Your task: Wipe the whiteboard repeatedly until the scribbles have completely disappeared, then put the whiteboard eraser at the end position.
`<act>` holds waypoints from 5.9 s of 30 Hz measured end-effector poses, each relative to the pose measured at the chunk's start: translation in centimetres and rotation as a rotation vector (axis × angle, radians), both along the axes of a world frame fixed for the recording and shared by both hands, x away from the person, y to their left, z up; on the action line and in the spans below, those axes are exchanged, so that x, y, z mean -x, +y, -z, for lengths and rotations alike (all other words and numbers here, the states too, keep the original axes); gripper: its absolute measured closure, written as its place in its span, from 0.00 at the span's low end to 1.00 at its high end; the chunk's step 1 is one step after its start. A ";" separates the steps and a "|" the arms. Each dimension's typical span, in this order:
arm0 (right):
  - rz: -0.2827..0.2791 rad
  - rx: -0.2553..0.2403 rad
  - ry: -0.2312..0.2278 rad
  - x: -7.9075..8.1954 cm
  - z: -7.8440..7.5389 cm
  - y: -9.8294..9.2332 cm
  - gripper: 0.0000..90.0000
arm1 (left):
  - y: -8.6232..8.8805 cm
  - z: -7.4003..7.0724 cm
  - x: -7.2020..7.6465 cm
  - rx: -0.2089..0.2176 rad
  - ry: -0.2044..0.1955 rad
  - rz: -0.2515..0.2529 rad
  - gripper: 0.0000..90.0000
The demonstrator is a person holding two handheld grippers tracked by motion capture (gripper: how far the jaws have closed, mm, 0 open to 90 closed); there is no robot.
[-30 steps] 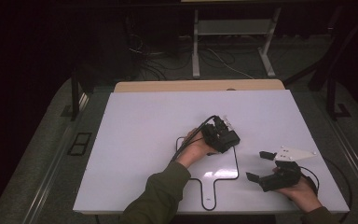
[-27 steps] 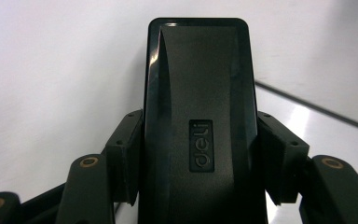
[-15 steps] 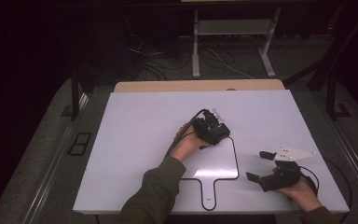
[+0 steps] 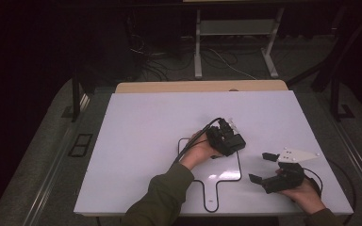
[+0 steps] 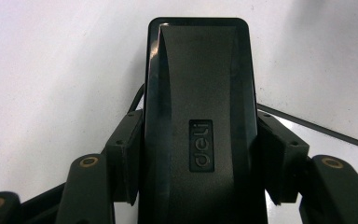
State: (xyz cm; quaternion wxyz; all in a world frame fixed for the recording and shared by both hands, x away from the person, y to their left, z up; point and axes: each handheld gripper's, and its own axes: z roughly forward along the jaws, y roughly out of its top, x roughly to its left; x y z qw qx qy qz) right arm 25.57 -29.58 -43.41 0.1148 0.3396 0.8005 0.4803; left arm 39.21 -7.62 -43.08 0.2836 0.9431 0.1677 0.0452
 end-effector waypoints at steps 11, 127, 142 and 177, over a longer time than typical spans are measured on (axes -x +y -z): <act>-0.001 -0.001 0.000 0.0 0.0 0.0 0.00 | 0.7 -0.9 -0.2 0.049 0.010 -0.006 0.43; -0.021 -0.022 0.049 -1.4 0.9 -0.3 0.00 | 7.4 -2.4 -8.7 0.176 -0.074 -0.210 0.21; -0.013 -0.021 0.050 -1.3 0.8 -0.2 0.00 | 9.7 -2.8 -5.3 0.226 -0.083 -0.225 0.14; -0.011 -0.016 0.041 -1.1 0.7 0.0 0.00 | 16.8 -3.1 3.8 0.374 -0.144 -0.289 0.00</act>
